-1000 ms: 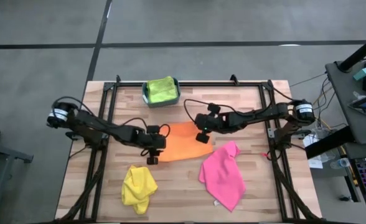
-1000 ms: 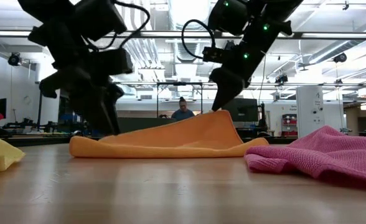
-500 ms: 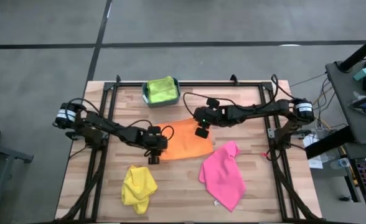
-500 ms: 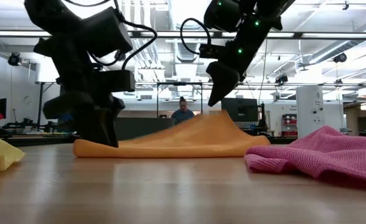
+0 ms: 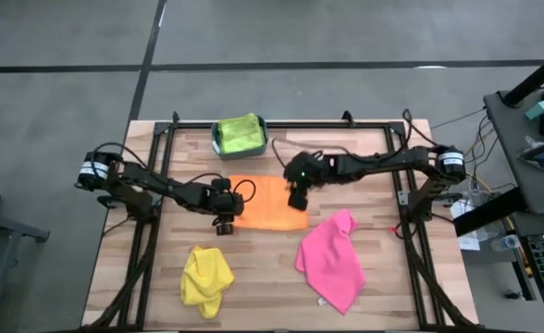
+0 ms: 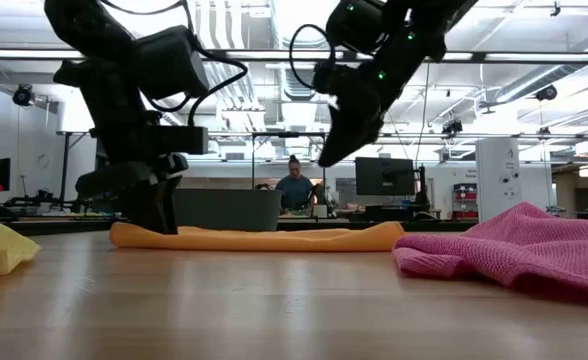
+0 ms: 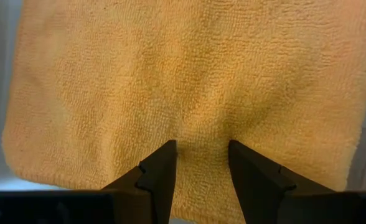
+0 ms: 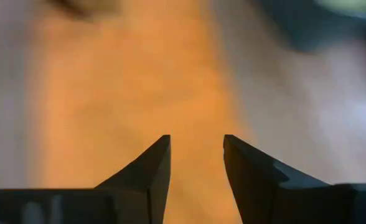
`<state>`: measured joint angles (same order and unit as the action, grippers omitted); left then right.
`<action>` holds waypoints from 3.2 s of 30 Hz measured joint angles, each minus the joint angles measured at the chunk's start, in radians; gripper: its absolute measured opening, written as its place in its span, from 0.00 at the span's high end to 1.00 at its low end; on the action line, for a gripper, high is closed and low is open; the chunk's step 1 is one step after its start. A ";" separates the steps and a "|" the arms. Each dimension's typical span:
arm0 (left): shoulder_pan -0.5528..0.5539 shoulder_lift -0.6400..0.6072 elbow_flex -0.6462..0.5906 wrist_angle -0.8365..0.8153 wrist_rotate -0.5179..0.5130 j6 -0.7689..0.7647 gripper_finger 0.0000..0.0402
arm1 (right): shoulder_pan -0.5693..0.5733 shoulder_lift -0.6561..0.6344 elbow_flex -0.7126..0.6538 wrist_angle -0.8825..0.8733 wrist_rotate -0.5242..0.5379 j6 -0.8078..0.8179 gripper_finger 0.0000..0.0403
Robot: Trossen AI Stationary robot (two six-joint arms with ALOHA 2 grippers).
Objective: Fold microfiber towels
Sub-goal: Fold the orange towel
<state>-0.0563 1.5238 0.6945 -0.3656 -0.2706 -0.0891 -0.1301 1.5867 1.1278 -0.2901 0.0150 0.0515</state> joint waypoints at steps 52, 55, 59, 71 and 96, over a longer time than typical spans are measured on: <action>-0.029 -0.143 -0.017 0.106 0.142 -0.007 0.67 | 0.079 -0.176 -0.250 -0.261 -0.053 0.297 0.97; -0.028 -0.152 -0.019 0.133 0.118 0.030 0.67 | 0.023 -0.209 -0.254 -0.272 -0.088 0.372 0.94; -0.027 -0.152 -0.024 0.189 0.092 0.088 0.67 | -0.056 -0.222 -0.277 -0.253 -0.102 0.446 0.83; 0.000 -0.138 -0.070 0.261 0.073 0.072 0.67 | -0.194 -0.133 -0.365 -0.039 -0.102 0.580 0.45; 0.005 -0.139 -0.097 0.291 0.072 0.056 0.67 | -0.196 -0.011 -0.366 0.244 -0.199 0.619 0.74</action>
<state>-0.0513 1.3845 0.5980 -0.0748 -0.1982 -0.0332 -0.3260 1.5757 0.7616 -0.0460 -0.1837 0.6707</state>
